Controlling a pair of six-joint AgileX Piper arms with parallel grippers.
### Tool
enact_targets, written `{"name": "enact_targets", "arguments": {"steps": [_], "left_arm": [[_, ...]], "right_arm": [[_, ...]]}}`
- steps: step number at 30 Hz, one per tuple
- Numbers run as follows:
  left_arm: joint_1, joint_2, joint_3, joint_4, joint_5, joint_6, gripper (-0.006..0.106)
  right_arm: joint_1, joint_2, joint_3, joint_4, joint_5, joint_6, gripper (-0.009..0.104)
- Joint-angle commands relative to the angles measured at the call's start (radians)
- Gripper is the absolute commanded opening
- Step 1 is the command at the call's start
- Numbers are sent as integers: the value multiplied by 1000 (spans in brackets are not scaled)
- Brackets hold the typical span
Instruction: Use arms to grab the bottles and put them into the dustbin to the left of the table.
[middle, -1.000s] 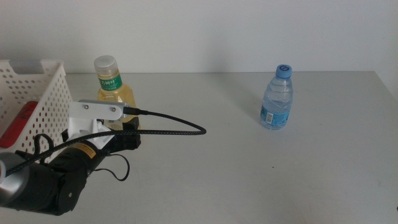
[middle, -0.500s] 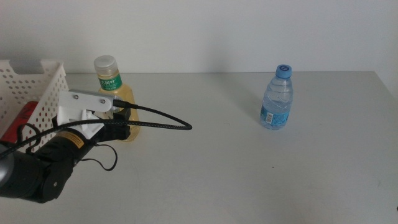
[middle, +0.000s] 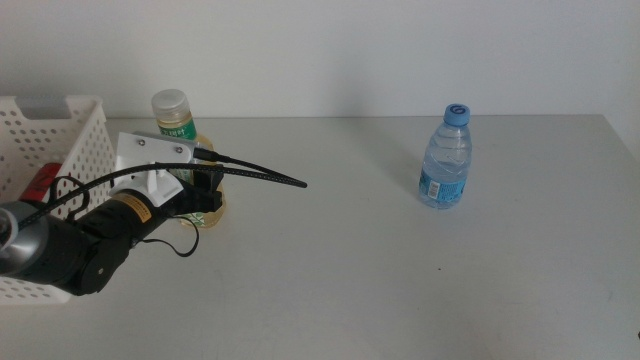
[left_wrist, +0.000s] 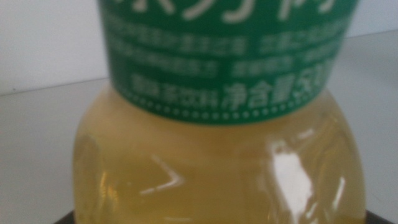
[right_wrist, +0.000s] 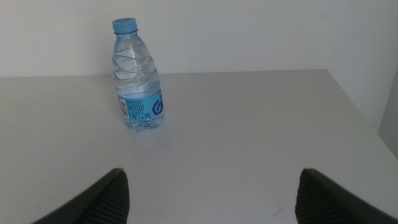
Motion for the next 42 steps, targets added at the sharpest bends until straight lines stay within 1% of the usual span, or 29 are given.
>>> {"name": "enact_targets", "arguments": {"steps": [1,2,4,6,8,9,13,15,16,18,21,22,23,25,27,30,31,35,37,39,42], "left_arm": [[9,-70,-27,17,-73,-32,52],[10,-89,-27,28,-56,-41,43],[12,-146,-27,49,56,-82,24],[12,-209,-31,46,194,-114,11],[12,-274,-54,48,362,-135,2],[12,-307,-76,51,462,-147,-2],[11,-415,-207,92,819,-171,-2],[26,-457,-282,63,1009,-161,-2],[44,-471,-331,25,1107,-130,-2],[84,-479,-431,-87,1278,23,-2],[165,-472,-581,-381,1515,384,-2],[195,-466,-628,-455,1590,505,-2],[226,-461,-672,-510,1662,589,-2],[288,-451,-755,-558,1784,652,-2],[342,-441,-818,-581,1850,655,-2],[386,-426,-891,-588,1900,665,-2],[392,-417,-914,-574,1915,672,-2],[393,-368,-998,-445,2019,674,-2],[393,-337,-1018,-401,2040,660,-2],[396,-300,-1027,-367,2044,655,-2],[414,-237,-1027,-350,2051,655,-2]], "right_arm": [[-5,-23,-10,-12,-79,-4,94],[-5,-23,-10,-12,-79,-4,94],[-5,-23,-10,-12,-79,-4,94],[-5,-23,-10,-12,-79,-4,94],[-5,-23,-10,-12,-79,-4,94],[-5,-23,-10,-12,-79,-4,94],[-5,-23,-10,-12,-79,-4,94],[-5,-23,-10,-12,-79,-4,94],[-5,-23,-10,-12,-79,-4,94],[-5,-23,-10,-12,-79,-4,94],[-4,-23,-10,-12,-79,-4,94],[-4,-23,-10,-12,-79,-4,94],[-4,-23,-10,-12,-79,-4,94],[-4,-23,-10,-12,-79,-4,94],[-4,-23,-10,-12,-79,-4,94],[-4,-23,-10,-12,-79,-4,94],[-4,-23,-10,-12,-79,-4,94],[-4,-23,-10,-12,-79,-4,94],[-4,-23,-10,-12,-79,-4,94],[-4,-23,-10,-12,-79,-4,94],[-4,-23,-10,-12,-79,-4,94]]}}
